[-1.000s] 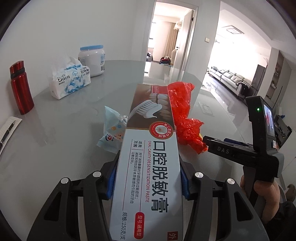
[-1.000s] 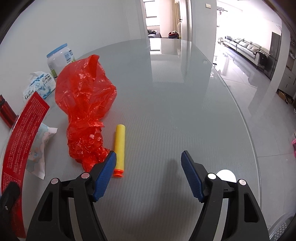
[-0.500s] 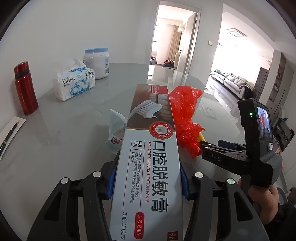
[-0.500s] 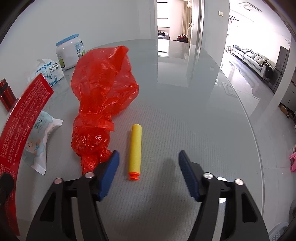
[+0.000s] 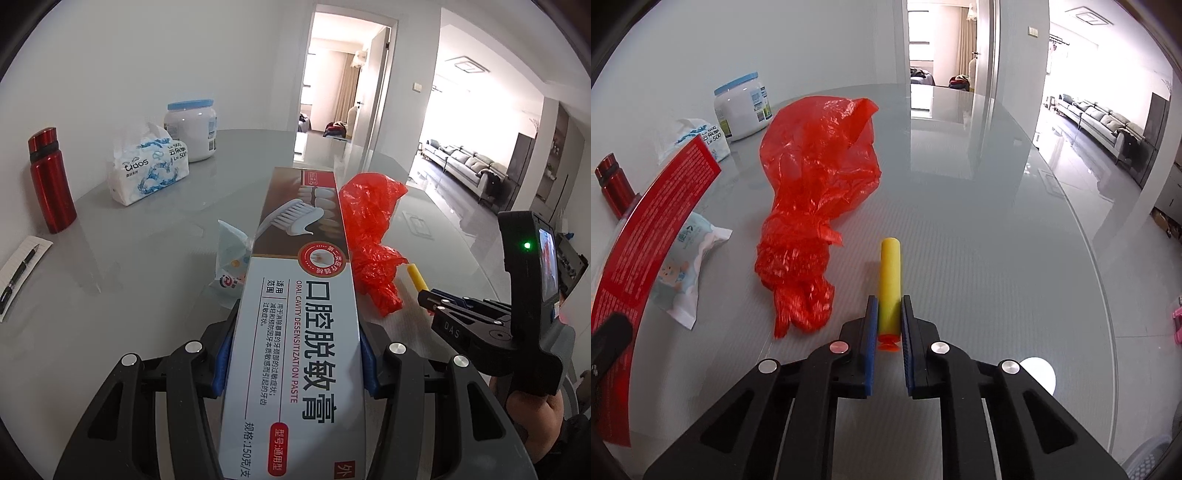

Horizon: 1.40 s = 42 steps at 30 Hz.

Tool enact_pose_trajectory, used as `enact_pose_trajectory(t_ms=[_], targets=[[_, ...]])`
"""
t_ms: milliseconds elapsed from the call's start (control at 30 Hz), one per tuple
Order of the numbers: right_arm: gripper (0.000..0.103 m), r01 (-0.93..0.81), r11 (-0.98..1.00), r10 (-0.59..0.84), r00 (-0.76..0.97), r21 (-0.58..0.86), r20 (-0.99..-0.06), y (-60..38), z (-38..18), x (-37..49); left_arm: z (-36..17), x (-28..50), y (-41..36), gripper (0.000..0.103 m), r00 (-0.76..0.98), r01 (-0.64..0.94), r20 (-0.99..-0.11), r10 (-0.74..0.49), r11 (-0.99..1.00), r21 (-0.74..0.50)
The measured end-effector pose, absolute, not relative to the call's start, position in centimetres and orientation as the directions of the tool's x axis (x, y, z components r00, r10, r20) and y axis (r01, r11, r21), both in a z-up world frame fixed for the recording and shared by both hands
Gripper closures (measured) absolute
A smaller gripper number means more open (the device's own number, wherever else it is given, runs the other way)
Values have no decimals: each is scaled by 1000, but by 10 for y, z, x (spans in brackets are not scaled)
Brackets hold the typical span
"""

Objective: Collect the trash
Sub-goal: 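Grasp the yellow foam dart with the right tool while the left tool holds the box, then carry the box and dart over the grey basket and open both tools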

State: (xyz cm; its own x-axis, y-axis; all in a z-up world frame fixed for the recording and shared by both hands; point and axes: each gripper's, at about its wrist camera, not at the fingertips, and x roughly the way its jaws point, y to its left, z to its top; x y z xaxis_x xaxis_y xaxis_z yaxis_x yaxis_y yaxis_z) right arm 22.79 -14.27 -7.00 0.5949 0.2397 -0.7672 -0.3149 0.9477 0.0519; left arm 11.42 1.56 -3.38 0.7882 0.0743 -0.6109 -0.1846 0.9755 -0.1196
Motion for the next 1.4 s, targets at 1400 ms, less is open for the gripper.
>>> enact_pose_trajectory(t_ms=[1400], targets=[[91,106,978,45,735,180,-676,-376,-23,-24,8,15,-172,51,771,294,-572,-281,953,-73]])
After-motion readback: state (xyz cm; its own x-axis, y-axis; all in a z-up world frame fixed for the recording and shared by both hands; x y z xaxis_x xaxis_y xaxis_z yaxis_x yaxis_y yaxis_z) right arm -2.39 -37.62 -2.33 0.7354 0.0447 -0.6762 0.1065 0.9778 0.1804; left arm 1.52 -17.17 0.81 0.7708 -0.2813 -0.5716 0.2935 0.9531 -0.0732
